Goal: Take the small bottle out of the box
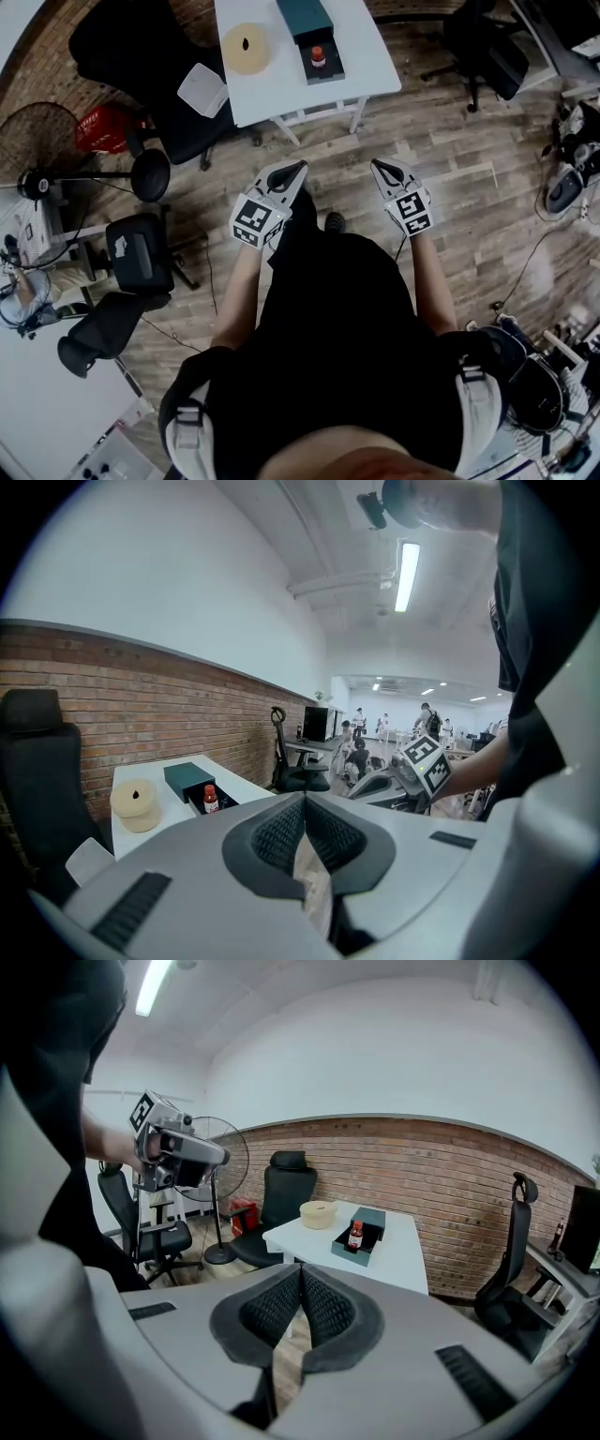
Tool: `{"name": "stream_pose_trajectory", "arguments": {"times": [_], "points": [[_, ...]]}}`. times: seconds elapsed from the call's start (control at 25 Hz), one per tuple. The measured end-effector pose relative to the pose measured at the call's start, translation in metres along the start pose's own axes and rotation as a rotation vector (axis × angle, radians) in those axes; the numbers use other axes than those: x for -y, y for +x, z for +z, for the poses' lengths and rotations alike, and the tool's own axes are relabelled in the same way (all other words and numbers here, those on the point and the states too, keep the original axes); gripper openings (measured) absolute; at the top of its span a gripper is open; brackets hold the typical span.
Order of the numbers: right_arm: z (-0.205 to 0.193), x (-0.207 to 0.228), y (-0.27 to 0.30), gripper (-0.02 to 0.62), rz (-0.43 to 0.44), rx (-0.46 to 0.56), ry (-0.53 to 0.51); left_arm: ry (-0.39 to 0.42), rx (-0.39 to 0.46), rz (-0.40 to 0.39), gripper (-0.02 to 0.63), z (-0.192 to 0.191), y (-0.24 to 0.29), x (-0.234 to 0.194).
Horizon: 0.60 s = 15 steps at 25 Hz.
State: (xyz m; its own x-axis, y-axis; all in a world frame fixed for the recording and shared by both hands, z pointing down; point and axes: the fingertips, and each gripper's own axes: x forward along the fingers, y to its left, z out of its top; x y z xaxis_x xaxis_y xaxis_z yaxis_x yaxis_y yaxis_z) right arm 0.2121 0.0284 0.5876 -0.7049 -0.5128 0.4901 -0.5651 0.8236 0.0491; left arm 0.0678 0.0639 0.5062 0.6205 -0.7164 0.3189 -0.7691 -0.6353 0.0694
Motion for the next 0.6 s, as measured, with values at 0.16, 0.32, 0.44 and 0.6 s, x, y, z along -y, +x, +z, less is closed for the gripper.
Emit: {"name": "stream_pose_trajectory", "arguments": {"times": [0.16,0.32,0.44,0.6], "points": [[0.004,0.003,0.006,-0.002,0.002,0.003,-0.001,0.009,0.000,0.008,0.020,0.004,0.003,-0.011],[0.008,0.009,0.009,-0.002,-0.008,0.005,-0.001,0.014,0.003,0.004,0.020,0.007,0.006,-0.018],[0.008,0.010,0.011,-0.002,-0.018,0.001,0.005,0.014,0.006,-0.005,0.020,0.009,0.007,-0.023],[0.015,0.012,0.019,-0.002,-0.031,0.001,0.009,0.020,0.007,-0.020,0.020,0.011,0.010,-0.034]]}}
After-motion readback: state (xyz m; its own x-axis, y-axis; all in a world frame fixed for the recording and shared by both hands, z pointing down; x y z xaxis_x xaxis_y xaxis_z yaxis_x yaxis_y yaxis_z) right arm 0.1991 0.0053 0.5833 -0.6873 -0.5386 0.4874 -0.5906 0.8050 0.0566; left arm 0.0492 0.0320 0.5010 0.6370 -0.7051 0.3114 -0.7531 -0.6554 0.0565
